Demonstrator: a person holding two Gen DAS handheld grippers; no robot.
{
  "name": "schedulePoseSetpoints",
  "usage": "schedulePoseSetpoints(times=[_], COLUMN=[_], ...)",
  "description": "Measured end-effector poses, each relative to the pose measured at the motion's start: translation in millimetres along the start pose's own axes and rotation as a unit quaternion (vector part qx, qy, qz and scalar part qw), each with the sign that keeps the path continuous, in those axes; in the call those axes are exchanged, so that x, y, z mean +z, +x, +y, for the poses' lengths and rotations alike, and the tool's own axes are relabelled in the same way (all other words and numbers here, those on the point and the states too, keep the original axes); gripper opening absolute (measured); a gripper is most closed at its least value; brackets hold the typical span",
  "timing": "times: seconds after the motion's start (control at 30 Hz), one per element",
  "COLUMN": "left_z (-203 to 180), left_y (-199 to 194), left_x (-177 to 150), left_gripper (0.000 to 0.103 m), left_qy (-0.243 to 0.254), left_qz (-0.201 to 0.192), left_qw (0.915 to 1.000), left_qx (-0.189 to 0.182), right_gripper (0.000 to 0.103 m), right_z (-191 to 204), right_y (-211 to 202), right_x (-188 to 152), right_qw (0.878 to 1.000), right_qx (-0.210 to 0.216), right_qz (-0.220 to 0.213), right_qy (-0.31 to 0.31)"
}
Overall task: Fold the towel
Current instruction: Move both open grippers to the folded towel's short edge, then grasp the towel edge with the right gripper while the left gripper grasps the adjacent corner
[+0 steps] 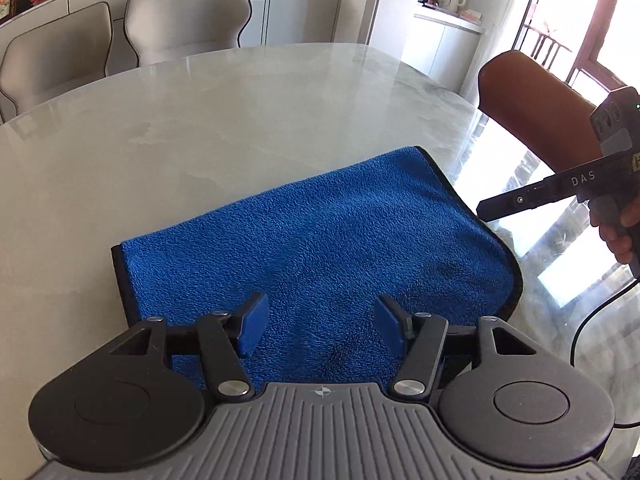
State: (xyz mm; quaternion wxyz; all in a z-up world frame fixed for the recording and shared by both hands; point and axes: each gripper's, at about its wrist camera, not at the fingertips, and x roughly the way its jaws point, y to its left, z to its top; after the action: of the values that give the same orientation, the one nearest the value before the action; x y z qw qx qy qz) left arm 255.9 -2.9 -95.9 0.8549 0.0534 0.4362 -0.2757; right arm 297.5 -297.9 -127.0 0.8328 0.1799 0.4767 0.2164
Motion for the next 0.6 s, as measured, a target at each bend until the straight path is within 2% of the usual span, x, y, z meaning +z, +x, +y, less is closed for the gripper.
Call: schedulePoseSetpoints(times=[0.17,0.2,0.27,0.3,0.43,0.6], left_z=[3.6,3.8,3.7,3.7,5.4,8.5], left_y=[0.3,0.5,0.1,-0.1,-0.9,-7.2], left_x=[-4.3,-4.7,-5.4,-5.9,-9.2,-14.0], left_gripper=[0.062,0.063,0.063,0.063,0.063,0.063], left_qy=[-0.006,-0.007,-0.006,-0.006,-0.006,-0.011], left_qz=[0.012,0.013,0.015,0.016,0.021,0.019], left_qw=[0.9999,0.9999,0.9998,0.9998,0.9997,0.9997], left_qx=[0.008,0.008,0.010,0.010,0.013,0.013], right_gripper=[0.041,0.037,0.021,0.016,0.015,0.015], right_z=[14.8,17.7,20.6,21.4,27.1,60.7], right_y=[13.8,16.8,21.9,24.8,22.5,9.4], right_x=[-0.3,-1.0,-1.7,-2.0,-2.8,8.5], right_qw=[1.000,1.000,1.000,1.000,1.000,0.998], right_qx=[0.002,0.001,0.002,0.004,0.025,0.037], right_qz=[0.003,0.001,0.001,0.004,-0.011,-0.026], right_qy=[-0.023,-0.026,-0.021,-0.015,0.003,-0.035])
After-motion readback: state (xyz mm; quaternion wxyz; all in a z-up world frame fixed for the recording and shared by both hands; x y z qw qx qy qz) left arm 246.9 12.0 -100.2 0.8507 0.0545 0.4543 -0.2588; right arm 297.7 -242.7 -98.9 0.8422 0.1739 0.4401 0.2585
